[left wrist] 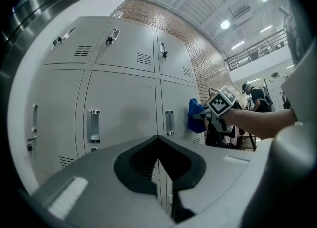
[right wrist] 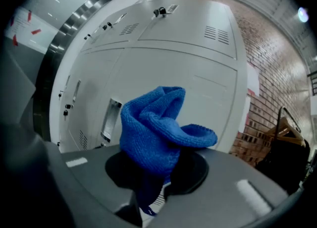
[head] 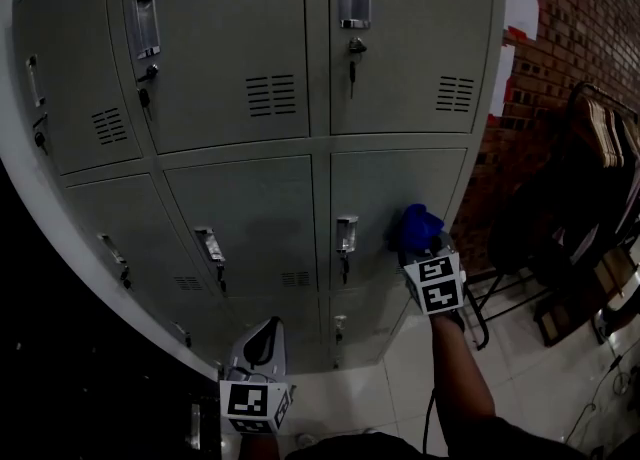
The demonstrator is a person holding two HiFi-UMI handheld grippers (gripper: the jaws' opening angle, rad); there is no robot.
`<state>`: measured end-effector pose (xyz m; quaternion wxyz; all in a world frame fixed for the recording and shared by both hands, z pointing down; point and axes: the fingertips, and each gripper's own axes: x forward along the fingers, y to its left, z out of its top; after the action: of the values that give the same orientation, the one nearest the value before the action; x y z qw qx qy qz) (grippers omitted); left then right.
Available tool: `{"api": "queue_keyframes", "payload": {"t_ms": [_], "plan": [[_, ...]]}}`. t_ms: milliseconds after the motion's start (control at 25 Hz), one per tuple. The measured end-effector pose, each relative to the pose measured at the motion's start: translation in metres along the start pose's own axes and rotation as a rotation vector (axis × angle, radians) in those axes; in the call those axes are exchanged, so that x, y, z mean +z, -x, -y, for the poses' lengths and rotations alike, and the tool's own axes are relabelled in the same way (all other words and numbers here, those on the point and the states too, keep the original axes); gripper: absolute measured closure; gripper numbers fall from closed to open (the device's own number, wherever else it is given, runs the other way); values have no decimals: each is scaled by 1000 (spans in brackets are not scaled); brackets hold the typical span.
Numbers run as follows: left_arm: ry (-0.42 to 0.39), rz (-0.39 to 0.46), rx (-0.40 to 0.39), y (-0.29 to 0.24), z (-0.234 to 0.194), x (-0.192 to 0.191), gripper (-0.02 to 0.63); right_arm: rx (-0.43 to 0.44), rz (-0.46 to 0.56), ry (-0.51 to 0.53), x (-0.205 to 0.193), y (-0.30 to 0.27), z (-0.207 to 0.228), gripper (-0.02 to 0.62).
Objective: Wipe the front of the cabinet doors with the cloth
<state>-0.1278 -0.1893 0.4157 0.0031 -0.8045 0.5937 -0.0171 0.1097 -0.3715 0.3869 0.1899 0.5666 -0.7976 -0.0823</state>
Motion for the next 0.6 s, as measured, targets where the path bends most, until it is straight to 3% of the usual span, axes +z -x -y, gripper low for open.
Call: {"api": "queue_keyframes", "payload": {"t_ms": [280,600], "plan": [[-8,-11,-17,-5,6,-2,595,-95,-109,-6,-58,2,48,509],[-21,-26,-25,-6,14,-1,595,-171,-126,-43,-72,-14,58,509]]}}
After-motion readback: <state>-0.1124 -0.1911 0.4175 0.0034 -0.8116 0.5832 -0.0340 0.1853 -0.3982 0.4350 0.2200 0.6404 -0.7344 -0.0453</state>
